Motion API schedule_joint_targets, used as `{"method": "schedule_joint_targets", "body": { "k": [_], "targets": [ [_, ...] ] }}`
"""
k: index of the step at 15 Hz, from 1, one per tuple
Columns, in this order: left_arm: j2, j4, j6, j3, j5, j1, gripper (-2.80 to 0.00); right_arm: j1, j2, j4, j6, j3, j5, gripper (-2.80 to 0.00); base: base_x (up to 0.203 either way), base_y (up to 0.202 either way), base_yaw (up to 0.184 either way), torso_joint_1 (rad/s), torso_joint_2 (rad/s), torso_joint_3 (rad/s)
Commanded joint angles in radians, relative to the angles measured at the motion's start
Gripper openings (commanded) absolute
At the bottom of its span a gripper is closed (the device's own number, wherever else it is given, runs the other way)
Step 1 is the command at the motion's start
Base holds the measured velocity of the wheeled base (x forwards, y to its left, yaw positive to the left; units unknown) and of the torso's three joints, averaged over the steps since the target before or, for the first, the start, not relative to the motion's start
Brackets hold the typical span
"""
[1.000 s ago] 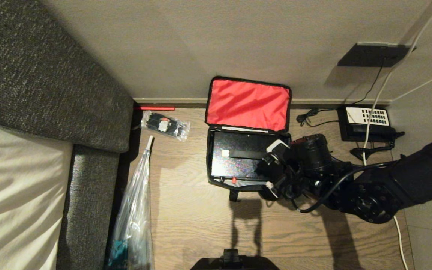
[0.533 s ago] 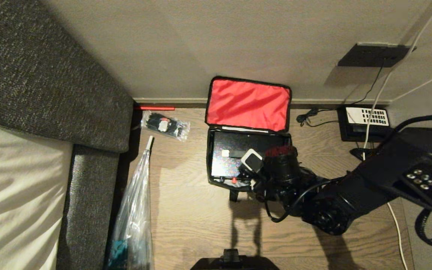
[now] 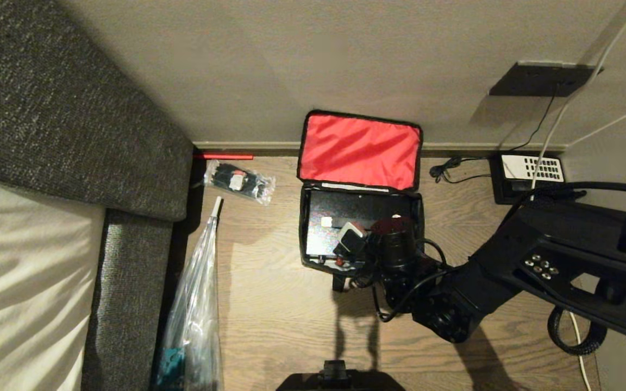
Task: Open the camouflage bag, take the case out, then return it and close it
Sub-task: Grip the handle
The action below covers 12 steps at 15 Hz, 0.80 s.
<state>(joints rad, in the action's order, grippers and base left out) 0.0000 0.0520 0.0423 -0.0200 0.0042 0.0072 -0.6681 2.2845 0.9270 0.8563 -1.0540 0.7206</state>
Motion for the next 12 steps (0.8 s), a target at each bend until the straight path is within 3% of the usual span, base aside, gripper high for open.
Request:
{"method": "schedule_joint_targets", "body": {
  "k": [1,5,12],
  "targets": [
    [0.0,0.0,0.001,0.0,0.0,0.0,-2.8,0.005,0.014,0.002,0.08,-0.02,0.013,0.0,0.0,0.0,0.0,0.0,0.0,0.0],
    [0.0,0.0,0.001,0.0,0.0,0.0,-2.8,0.0,0.054,0.009,0.128,-0.109,0.018,0.0,0.0,0.0,0.0,0.0,0.0,0.0],
    [0.0,0.0,0.001,0.0,0.0,0.0,-2.8,-0.001,0.134,0.048,0.144,-0.186,0.017,0.0,0.0,0.0,0.0,0.0,0.0,0.0]
  ]
}}
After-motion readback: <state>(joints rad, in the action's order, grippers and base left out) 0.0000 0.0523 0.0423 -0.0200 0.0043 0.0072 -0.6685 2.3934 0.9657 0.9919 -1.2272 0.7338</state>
